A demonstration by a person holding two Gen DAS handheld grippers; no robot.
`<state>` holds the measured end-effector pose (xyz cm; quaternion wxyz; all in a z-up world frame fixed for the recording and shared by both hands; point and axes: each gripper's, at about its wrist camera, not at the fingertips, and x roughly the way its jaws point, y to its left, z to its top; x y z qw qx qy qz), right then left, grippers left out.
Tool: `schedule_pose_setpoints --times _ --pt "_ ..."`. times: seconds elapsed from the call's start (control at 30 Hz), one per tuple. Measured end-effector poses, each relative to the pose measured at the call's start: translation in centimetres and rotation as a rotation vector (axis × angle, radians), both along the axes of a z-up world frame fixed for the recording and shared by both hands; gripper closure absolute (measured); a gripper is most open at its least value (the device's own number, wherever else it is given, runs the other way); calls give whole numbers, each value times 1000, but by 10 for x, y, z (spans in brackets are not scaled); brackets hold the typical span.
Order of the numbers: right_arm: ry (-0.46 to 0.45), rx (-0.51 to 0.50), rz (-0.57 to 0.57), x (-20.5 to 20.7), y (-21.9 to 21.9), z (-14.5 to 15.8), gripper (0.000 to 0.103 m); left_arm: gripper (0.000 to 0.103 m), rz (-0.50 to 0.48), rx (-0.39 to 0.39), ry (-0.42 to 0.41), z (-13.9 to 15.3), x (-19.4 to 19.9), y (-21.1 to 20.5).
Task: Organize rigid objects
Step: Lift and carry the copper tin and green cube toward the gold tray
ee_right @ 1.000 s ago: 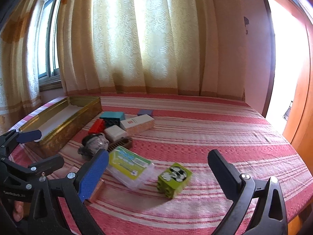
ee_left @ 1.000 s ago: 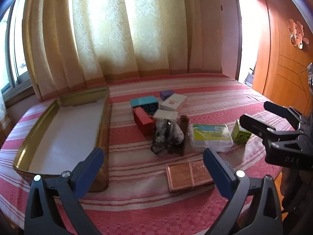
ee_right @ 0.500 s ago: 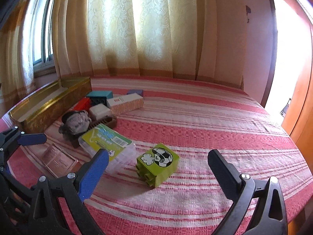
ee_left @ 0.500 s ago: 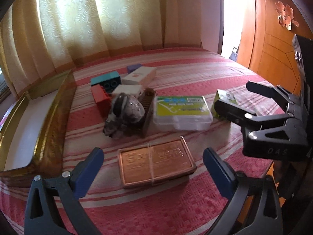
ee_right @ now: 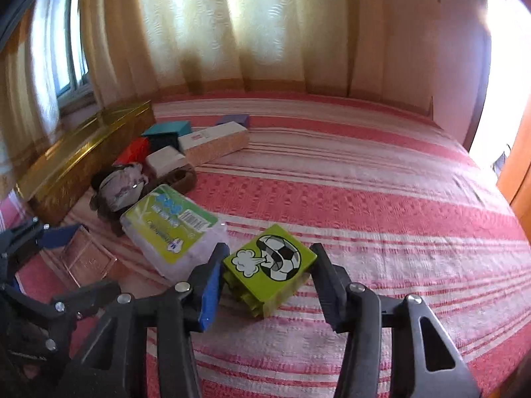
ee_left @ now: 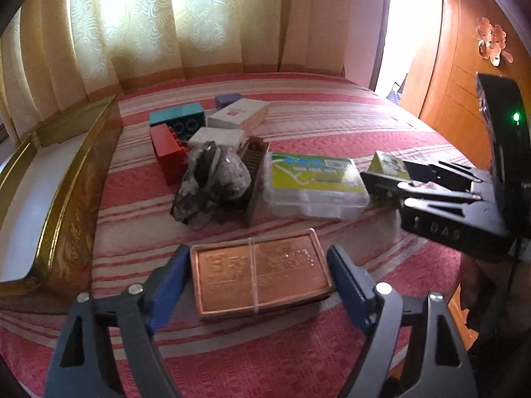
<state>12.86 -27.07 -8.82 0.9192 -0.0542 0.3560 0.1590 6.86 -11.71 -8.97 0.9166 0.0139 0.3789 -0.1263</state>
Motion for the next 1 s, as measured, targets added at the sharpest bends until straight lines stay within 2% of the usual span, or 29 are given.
schedule_pose_setpoints --times 0.27,0.57,0.73,1.0 --pt "-77 -16 21 -12 3 5 51 21 -11 3 -50 3 -6 2" --pt "-186 28 7 -27 -3 15 51 21 2 -7 -124 12 -14 11" --pt "-224 53 3 -30 -3 19 51 21 0 11 -178 17 -20 10" --pt "-246 38 20 -33 10 23 51 21 41 21 -266 31 -28 25"
